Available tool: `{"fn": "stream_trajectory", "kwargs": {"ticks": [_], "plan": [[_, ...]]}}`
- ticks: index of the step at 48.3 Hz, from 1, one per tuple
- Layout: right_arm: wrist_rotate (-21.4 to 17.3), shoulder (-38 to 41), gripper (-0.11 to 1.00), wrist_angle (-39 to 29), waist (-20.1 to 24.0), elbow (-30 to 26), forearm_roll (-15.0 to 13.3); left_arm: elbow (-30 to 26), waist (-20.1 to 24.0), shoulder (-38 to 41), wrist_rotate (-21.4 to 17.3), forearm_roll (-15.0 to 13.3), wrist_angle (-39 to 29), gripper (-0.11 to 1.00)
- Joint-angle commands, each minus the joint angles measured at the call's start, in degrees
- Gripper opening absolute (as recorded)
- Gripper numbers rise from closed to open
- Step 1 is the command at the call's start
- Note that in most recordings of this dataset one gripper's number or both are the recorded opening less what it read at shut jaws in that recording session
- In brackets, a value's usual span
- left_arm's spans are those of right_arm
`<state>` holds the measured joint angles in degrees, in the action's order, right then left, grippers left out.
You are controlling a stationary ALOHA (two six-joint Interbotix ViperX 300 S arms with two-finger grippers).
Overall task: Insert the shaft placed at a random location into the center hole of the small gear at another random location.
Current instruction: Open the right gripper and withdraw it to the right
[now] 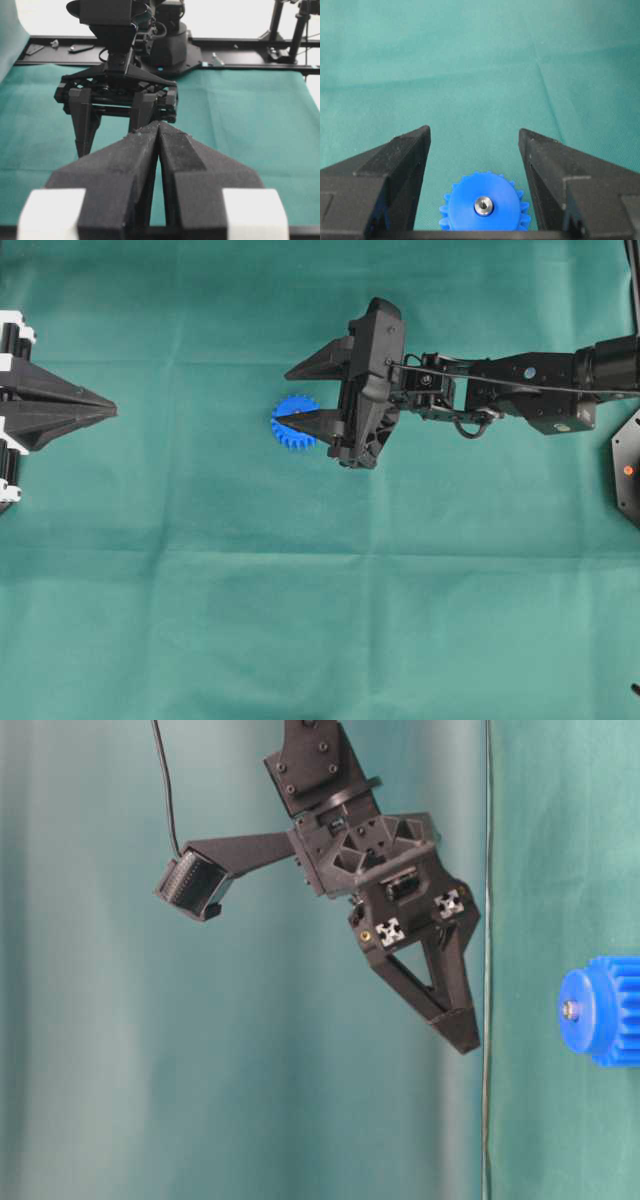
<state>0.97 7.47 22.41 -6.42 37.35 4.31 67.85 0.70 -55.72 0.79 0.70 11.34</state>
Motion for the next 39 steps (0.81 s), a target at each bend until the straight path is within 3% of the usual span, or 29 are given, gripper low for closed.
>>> {"fn": "stream_trajectory", "kwargs": {"ticks": [1, 39], "plan": [[0.88, -2.29, 0.7, -0.09, 0.18, -0.18, 0.0, -1.23, 0.09, 0.35, 0.09, 0.18, 0.26, 0.0], [0.44, -21.09, 0.7, -0.09, 0.7, 15.91, -0.09, -1.23, 0.09, 0.44, 0.09, 0.18, 0.26, 0.0]]}}
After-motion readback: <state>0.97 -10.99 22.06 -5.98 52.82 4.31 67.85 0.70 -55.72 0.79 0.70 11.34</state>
